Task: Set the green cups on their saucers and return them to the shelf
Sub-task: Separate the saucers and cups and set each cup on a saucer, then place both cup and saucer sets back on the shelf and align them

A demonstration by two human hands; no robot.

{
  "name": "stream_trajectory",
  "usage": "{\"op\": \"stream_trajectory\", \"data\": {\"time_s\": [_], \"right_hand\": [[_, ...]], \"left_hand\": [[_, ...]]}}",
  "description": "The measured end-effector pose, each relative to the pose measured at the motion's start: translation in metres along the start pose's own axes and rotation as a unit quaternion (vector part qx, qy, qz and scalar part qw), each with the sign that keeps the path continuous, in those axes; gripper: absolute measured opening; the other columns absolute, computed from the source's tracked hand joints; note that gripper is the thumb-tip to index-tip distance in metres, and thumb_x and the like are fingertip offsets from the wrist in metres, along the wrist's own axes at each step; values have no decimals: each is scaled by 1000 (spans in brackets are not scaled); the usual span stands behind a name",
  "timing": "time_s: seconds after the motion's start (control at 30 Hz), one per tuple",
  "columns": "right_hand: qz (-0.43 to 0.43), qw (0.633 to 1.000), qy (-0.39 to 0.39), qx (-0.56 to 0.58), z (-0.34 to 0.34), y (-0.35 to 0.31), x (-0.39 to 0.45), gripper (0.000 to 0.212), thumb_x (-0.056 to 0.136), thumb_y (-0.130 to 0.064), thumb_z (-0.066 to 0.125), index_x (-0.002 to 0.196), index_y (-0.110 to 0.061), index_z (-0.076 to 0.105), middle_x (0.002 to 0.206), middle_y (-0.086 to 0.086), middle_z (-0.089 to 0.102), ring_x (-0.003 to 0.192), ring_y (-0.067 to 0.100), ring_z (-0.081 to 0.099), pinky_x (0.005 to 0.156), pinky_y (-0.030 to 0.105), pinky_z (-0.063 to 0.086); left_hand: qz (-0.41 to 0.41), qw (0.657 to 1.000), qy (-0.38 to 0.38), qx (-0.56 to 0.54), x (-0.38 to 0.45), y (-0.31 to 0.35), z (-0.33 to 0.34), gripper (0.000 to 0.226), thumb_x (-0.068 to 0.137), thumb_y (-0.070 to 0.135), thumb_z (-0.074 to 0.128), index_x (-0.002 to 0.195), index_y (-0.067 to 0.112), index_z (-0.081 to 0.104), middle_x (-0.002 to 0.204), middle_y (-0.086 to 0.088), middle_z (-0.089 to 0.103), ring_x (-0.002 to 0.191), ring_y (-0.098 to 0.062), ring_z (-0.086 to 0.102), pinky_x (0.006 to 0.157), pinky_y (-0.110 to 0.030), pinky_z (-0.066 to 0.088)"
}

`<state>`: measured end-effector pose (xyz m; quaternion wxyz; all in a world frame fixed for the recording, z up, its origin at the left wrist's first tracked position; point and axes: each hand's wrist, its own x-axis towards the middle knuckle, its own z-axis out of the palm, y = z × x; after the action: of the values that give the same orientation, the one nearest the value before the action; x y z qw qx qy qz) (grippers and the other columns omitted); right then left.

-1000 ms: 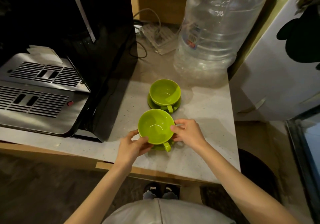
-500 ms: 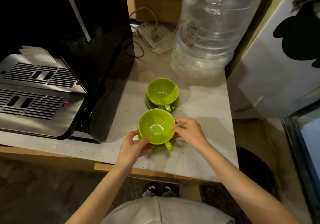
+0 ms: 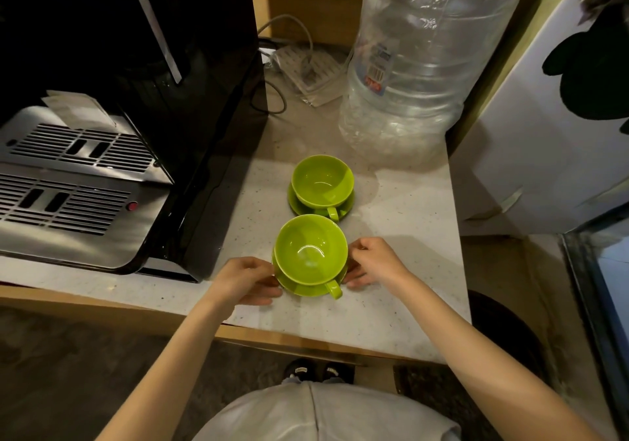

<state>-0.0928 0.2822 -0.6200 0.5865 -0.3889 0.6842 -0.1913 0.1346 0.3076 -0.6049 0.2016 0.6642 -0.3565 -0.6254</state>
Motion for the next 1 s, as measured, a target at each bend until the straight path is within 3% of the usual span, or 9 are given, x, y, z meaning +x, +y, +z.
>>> {"op": "stream_trajectory", "data": {"time_s": [0.2,0.33,0.5,0.63,0.73,1.0], "right_hand": [[-19,999,42,-13,7,8,6,11,87,0,55,82,-10,55,67,8,63,42,16,63,43,27,56],[-16,999,33,-13,7,9,3,12,84,1,59,81,-9,55,69,10,63,48,21,64,52,30,58],[-20,1000,13,-4,9,7,-5,8,83,0,62,86,-5,56,71,12,66,46,17,64,49,26,58],[-36,999,-6,28,5,-4,-19,9,83,-1,63,87,-5,56,67,14,66,46,17,65,53,28,59],[-65,996,-16,65,-3,-20,-35,9,83,-2,64,83,-4,55,60,12,65,39,11,63,46,22,56],[-161,973,0,163,-39,-86,-88,6,87,1,56,84,-3,52,62,12,62,37,10,62,43,21,55]], "left_hand": [[16,999,51,-3,12,-3,11,10,78,5,66,87,3,62,49,-4,68,44,-12,66,47,-25,57],[18,998,63,-22,13,-6,8,9,74,2,69,81,3,63,46,-5,68,42,-14,66,48,-26,58],[19,998,39,-46,7,-5,0,6,75,-2,67,79,0,63,47,-6,68,41,-14,65,44,-21,55],[64,997,28,-41,-7,4,-8,10,75,-1,66,85,-1,65,53,-5,71,49,-14,69,49,-20,56],[91,994,24,-48,-20,20,-13,11,74,1,67,86,1,66,56,-6,72,51,-13,69,49,-19,55],[212,973,24,-90,-49,95,-7,4,75,4,65,78,2,67,50,-3,68,46,-6,64,48,-15,53]]}}
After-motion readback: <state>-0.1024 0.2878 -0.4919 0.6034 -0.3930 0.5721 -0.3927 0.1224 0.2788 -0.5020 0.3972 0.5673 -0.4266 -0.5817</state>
